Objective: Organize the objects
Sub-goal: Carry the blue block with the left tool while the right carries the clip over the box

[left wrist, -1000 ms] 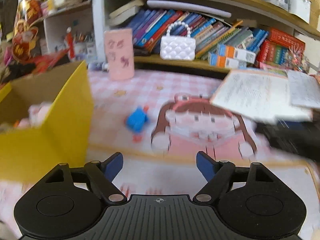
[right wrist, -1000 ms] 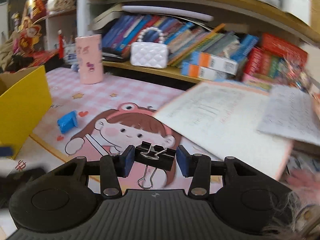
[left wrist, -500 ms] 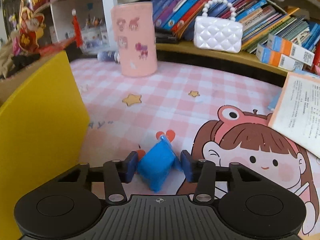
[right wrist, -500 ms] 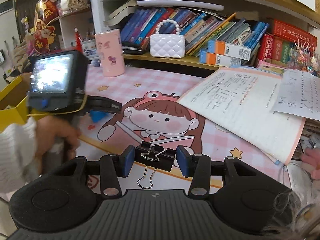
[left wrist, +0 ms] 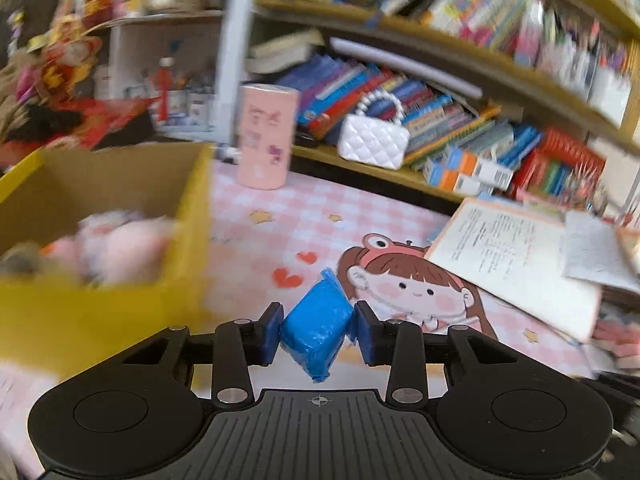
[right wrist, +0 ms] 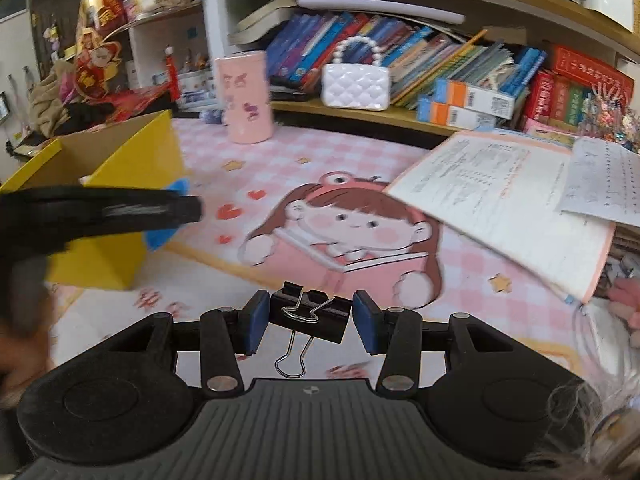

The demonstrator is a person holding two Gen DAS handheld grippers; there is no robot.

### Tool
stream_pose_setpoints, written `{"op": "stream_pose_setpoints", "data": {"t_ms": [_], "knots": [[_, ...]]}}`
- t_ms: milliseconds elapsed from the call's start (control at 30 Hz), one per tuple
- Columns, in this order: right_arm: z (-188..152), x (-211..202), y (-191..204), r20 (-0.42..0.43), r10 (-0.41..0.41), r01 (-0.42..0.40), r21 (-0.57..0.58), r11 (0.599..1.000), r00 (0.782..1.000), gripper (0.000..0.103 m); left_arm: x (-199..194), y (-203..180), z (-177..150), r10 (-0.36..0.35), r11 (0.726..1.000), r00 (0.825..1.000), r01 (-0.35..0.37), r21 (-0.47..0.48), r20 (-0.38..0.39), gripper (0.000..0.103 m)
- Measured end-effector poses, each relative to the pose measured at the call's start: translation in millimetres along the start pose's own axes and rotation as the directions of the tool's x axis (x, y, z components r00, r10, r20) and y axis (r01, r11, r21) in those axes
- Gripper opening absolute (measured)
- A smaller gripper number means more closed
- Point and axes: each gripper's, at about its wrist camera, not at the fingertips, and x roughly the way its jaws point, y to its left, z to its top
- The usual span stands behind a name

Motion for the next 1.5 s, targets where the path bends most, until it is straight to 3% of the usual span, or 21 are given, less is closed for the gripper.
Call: {"op": "stream_pose_setpoints", "data": {"t_ms": [333, 600, 833, 1167, 1500], "knots": [[-22, -27, 112, -0.013, 0.108, -0.109, -0.091, 0.990, 0.994, 0.043, -107, 103, -64, 0.092, 0.986, 0.995, -0.097, -0.139, -0.040, 0.036], [-42, -51, 192, 0.001, 0.165, -0.164, -0.130, 0.978, 0.986, 0.043, -166, 153, -74, 0.137, 0.984, 0.990, -0.132, -0.120, 0.032, 0.036], [-54, -67, 233, 0.018, 0.166, -0.163, -0.107, 0.981, 0.986, 0.043, -202, 183, -86, 0.135, 0.987, 0.988, -0.128, -0.101, 0.069, 0.036], [-54, -82, 267, 0.038, 0.174, -0.167, -0.149, 0.975, 0.984, 0.043, -217, 207, -85, 0.105, 0.987, 0.990, -0.092, -0.130, 0.097, 0.035], [-6, -64, 263, 0.128, 0.147, -0.129, -0.140, 0.982, 0.981, 0.043, -195, 212, -33, 0.098, 0.990, 0.971, -0.073, -0.123, 0.216, 0.035]]}}
